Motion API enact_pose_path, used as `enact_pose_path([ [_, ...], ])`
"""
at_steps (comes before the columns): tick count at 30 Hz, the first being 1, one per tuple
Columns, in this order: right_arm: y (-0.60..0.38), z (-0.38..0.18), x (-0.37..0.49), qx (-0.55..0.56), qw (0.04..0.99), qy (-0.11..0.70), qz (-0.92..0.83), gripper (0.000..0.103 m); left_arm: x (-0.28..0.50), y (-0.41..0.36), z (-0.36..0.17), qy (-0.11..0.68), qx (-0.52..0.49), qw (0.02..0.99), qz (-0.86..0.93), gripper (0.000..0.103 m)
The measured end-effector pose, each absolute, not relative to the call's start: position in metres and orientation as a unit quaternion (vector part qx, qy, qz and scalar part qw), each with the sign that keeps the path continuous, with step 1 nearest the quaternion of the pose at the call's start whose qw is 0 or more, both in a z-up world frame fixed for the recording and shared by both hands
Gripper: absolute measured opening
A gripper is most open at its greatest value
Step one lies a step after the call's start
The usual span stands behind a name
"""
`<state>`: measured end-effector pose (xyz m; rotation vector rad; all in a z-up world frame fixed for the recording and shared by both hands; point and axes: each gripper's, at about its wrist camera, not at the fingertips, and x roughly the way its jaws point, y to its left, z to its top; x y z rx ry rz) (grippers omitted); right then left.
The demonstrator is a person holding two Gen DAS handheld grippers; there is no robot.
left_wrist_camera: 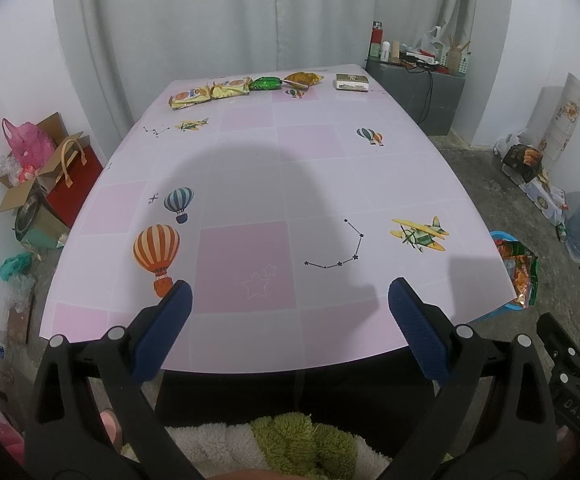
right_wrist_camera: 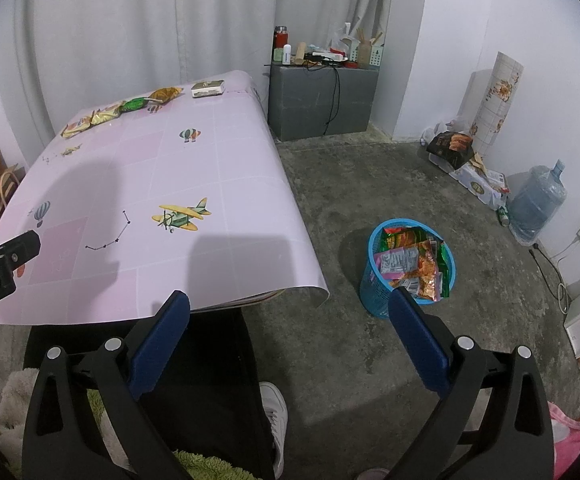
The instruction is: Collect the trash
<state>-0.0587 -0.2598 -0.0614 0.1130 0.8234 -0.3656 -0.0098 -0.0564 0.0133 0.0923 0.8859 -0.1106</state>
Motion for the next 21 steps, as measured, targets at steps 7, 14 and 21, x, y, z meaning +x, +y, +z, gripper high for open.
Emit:
enact_pose_path([
  [7, -0.2592, -0.0615, -0.0584, 0.055, 0.899, 0.398, -0.177, 0.097, -0.0102, -0.0567, 0.0134, 0.427, 0.044, 0.902, -0.052, 0.094],
  [14, -0.2592, -0.0611, -0.0582, 0.053, 0.899, 0.398, -0.176, 0.097, -0.0107, -0.0568, 0.0140, 0.427, 0.043, 0.902, -0.052, 0.094],
  [21, -0.2595, -0.0607, -0.0583, 0.053, 0.899, 0.398, -0.176, 0.097, -0.0119, -0.0578, 0.0147, 0.427, 0.044, 0.902, -0.052, 0.094],
])
